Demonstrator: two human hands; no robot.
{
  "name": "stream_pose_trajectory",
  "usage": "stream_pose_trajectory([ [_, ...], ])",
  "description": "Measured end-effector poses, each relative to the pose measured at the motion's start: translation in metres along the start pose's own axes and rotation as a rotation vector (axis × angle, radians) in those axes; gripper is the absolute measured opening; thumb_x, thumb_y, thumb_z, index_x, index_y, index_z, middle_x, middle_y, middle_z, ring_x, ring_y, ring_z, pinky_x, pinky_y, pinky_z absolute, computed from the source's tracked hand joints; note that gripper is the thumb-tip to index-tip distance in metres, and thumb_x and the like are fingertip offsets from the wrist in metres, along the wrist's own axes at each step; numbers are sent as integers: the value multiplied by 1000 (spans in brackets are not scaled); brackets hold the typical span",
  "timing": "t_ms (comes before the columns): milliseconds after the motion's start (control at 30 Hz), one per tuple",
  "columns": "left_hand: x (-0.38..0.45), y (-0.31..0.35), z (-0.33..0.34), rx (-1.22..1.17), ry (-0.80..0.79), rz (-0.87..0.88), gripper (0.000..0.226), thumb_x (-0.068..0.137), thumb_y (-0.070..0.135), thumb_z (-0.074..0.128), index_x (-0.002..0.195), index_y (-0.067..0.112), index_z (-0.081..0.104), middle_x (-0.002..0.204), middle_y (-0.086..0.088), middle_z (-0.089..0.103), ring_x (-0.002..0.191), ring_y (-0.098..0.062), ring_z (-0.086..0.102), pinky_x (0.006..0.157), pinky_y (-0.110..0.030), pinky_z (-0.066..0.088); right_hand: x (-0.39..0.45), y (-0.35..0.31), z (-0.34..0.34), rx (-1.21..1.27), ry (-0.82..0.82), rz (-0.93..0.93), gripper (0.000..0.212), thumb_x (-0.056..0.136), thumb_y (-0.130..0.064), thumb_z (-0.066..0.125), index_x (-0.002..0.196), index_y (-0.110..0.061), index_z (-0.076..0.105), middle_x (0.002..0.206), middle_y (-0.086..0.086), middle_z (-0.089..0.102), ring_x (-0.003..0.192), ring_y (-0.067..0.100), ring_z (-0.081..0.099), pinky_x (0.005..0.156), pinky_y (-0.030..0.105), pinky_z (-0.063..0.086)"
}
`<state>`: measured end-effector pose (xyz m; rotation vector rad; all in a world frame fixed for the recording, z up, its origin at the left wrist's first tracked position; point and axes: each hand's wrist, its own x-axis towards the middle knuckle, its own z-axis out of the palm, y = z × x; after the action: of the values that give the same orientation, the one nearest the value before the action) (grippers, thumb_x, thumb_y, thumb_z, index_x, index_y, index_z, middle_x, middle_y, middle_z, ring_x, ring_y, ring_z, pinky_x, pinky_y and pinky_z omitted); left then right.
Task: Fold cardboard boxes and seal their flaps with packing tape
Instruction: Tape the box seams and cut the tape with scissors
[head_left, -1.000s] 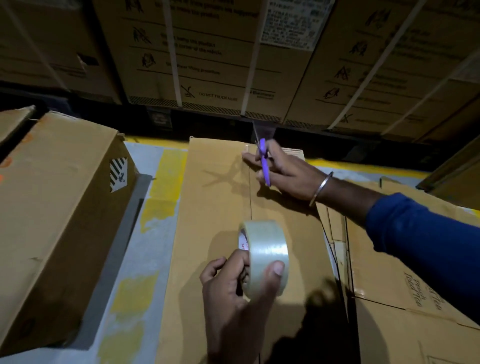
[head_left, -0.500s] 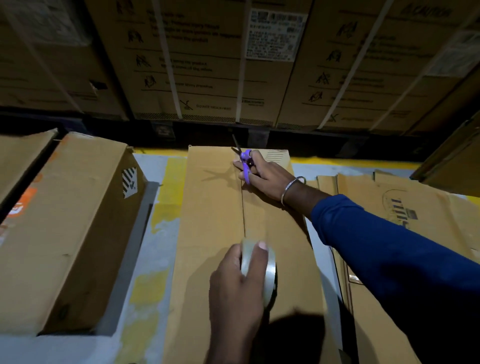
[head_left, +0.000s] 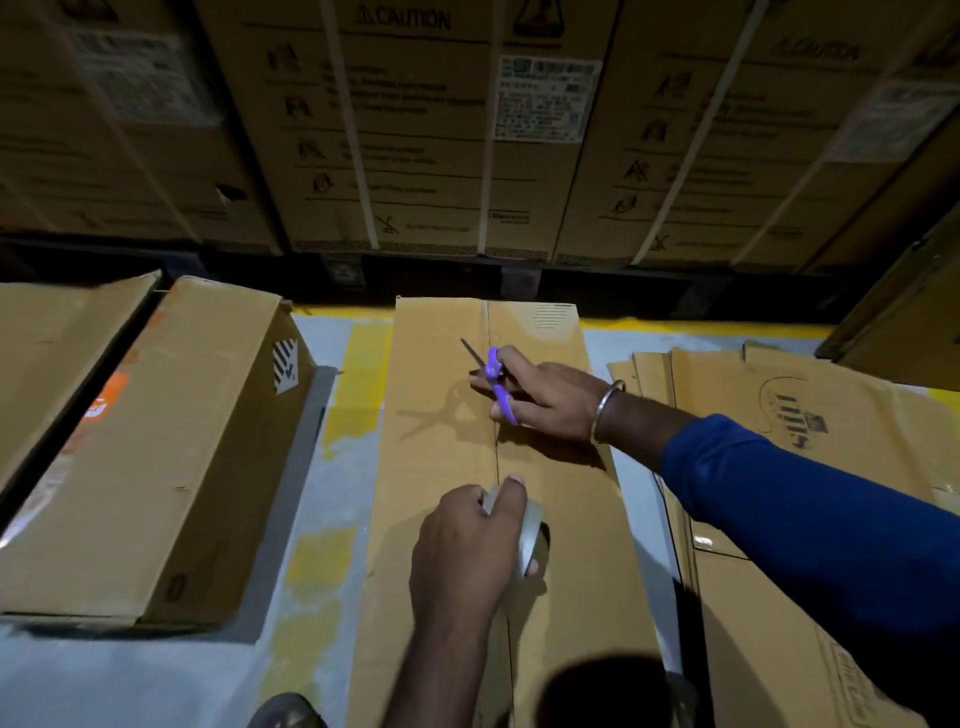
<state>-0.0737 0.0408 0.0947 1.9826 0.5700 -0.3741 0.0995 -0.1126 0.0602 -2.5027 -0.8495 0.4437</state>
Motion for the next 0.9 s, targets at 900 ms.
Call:
stream_pose_trajectory([
  [900,-90,-40,-6,115,-93,-62,54,95,69,39,85,20,59,62,12,71,73,-20,71,81,-37,55,-14,-27,20,57,1,207,44,102,-44,49,135,-28,24,91,8,65,73,29,60,65,43,50],
])
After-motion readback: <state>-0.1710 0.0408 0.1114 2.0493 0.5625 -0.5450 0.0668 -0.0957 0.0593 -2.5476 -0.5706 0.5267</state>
